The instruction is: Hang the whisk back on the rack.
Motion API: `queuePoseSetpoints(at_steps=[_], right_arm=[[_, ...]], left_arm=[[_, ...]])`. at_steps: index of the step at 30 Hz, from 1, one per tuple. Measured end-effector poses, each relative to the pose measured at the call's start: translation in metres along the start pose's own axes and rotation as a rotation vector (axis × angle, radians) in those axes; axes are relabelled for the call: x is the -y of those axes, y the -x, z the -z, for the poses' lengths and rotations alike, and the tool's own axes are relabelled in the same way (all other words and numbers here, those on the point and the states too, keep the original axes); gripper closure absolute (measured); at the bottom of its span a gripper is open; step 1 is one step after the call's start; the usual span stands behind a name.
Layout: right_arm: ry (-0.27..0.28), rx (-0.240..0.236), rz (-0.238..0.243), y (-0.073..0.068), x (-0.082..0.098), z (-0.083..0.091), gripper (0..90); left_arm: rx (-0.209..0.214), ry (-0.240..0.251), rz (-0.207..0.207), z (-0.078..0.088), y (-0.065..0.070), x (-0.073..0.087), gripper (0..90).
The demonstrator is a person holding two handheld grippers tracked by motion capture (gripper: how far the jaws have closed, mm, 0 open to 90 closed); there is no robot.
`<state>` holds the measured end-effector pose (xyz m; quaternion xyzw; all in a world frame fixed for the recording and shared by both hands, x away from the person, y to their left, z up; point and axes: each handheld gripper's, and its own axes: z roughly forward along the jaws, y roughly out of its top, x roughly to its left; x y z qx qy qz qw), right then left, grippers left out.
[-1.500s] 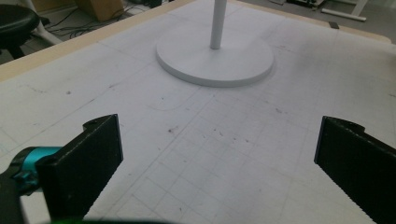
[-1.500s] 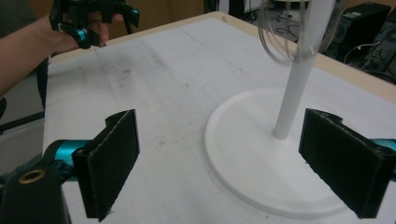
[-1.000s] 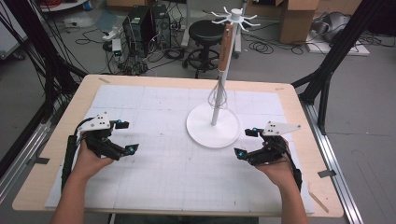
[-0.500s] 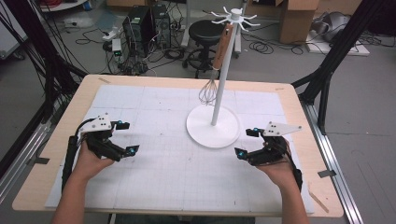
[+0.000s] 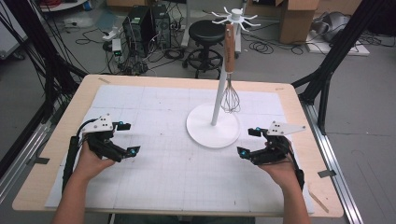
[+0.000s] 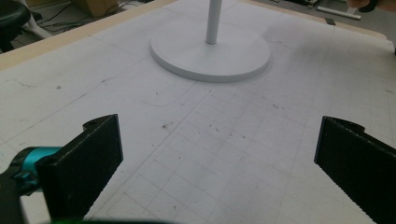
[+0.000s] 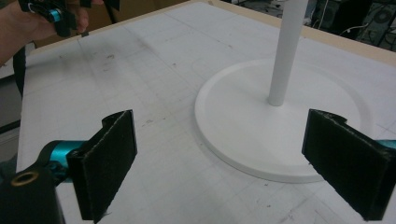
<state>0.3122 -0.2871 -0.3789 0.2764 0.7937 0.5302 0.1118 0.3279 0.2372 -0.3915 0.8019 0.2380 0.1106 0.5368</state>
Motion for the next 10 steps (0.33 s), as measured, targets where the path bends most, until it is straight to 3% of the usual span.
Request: queuePoseSetpoints(at_steps=[10], right_arm=[[-0.011, -0.002, -0.001, 0.0004, 0.0006, -0.0012, 9.1]], left_arm=[[-0.004, -0.012, -0.001, -0.0018, -0.0005, 0.0006, 1.7]])
